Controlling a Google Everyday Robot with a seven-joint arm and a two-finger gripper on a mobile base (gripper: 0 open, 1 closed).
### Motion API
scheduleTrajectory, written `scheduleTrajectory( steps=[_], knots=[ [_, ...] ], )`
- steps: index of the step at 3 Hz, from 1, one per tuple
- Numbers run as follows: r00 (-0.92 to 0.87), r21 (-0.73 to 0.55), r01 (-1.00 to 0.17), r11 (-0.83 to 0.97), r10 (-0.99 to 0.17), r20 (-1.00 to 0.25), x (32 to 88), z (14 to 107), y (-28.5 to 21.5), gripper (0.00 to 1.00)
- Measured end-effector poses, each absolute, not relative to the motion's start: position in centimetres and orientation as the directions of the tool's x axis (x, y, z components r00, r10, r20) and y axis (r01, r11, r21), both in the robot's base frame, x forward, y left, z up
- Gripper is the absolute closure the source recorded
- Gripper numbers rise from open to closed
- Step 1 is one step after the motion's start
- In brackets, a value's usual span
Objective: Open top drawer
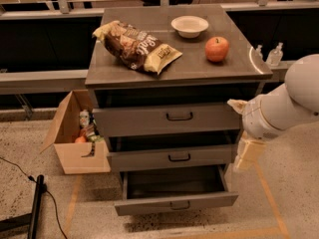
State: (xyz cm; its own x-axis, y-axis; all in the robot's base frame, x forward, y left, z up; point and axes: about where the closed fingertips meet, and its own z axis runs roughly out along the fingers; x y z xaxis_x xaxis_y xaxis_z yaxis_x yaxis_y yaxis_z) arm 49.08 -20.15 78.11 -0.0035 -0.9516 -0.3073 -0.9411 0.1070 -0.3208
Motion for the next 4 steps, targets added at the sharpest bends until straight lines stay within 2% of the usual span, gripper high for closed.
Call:
scheduleTrajectory(
  steps=[2, 4],
  knots=[
    [-0.014, -0.304, -0.945, 0.120, -0.944, -0.329, 52.5, 74.5, -20.8, 0.00],
    [0.002, -0.346, -0.931, 0.116, -0.946, -0.323, 57.3, 72.5, -21.1, 0.00]
  ],
)
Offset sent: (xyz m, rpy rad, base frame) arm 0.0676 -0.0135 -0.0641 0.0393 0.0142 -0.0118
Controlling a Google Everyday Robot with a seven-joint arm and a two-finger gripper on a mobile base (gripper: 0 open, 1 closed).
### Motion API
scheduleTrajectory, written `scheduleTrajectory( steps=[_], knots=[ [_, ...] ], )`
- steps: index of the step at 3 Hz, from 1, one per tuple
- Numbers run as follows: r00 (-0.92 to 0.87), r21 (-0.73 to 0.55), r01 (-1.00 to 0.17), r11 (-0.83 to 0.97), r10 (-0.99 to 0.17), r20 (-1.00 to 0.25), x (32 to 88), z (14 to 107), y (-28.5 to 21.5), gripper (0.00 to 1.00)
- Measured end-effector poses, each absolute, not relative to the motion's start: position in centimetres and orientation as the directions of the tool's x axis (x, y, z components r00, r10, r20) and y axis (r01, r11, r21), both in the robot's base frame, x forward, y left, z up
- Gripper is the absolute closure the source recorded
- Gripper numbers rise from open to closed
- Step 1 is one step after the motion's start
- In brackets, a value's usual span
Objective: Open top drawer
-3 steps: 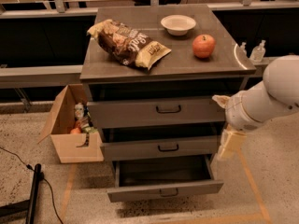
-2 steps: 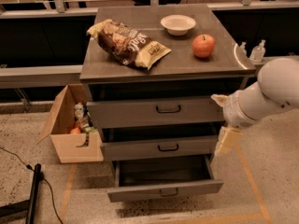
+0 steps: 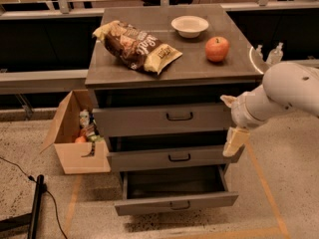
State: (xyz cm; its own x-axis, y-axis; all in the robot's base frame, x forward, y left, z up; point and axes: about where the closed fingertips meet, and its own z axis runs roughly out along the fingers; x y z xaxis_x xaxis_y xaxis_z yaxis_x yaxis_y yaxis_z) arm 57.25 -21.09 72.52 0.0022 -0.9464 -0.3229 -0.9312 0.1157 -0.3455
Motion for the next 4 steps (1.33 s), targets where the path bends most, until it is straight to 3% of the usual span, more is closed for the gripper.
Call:
scheduleTrajectory(
  steps=[3, 4],
  knots=[
    [-0.005, -0.348, -0.931, 0.109, -0.958, -0.287, 63.1, 68.7, -21.1, 0.00],
    [0.007, -0.352, -0.931, 0.096, -0.960, -0.280, 64.2, 67.7, -20.9, 0.18]
  ],
)
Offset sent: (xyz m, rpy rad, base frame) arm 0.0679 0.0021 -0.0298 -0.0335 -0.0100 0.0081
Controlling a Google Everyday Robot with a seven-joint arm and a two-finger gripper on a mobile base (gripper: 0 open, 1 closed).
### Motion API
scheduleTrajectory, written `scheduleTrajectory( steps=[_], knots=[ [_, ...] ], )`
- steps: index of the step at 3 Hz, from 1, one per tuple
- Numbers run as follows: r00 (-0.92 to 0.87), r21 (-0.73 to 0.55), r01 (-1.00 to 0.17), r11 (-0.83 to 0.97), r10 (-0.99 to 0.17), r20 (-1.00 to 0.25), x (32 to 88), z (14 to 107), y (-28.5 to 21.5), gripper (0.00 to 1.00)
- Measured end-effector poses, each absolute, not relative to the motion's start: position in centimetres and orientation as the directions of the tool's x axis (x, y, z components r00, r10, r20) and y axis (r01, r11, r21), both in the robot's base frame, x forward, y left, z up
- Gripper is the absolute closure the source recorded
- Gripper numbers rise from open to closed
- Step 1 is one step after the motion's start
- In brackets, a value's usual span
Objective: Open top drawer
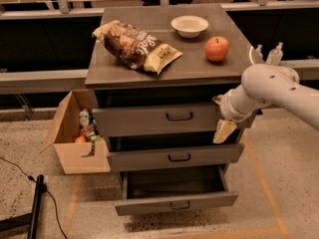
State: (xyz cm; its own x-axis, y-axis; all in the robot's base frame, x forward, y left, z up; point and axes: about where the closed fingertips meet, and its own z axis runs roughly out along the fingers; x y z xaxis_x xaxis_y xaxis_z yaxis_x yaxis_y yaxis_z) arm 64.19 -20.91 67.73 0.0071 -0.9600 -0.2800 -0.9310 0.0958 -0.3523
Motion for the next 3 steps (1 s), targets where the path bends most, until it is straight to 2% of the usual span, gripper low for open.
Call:
scheduleTrajectory(
  steps=[3],
  knots=[
    [0.007, -0.355, -0.930, 0.091, -0.964, -0.266, 64.68, 68.16, -21.60, 0.87]
  ],
)
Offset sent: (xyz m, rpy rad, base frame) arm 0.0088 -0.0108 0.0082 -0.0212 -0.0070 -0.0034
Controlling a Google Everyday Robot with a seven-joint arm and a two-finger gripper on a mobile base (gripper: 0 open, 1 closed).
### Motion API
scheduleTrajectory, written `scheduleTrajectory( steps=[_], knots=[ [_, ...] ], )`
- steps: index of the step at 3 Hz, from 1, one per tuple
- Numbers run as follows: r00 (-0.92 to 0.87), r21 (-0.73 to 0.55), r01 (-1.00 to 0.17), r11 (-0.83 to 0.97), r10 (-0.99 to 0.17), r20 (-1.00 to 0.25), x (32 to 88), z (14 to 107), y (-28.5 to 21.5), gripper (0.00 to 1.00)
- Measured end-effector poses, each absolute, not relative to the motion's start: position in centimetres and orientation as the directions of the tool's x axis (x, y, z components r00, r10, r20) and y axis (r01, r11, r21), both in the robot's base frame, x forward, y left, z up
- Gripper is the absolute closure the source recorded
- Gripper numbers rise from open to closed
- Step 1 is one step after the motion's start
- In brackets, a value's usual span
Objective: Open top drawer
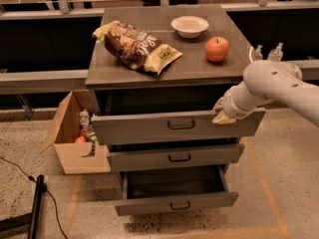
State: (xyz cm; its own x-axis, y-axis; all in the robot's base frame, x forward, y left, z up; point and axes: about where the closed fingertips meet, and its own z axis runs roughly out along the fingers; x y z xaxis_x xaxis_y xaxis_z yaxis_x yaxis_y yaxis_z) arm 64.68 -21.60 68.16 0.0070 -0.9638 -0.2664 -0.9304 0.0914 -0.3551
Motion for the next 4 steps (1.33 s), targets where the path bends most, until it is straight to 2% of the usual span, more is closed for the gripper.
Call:
scheduleTrajectory(
  steps=[1, 2, 4],
  knots=[
    [0.007, -0.355, -0.930, 0.091, -0.964, -0.266, 64.7, 68.7, -21.6, 0.86],
    [0.007, -0.355, -0.930, 0.091, -0.964, -0.266, 64.7, 68.7, -21.6, 0.62],
    [0.026, -0.383, -0.920, 0.083, -0.962, -0.271, 63.2, 74.8, -22.1, 0.16]
  ],
)
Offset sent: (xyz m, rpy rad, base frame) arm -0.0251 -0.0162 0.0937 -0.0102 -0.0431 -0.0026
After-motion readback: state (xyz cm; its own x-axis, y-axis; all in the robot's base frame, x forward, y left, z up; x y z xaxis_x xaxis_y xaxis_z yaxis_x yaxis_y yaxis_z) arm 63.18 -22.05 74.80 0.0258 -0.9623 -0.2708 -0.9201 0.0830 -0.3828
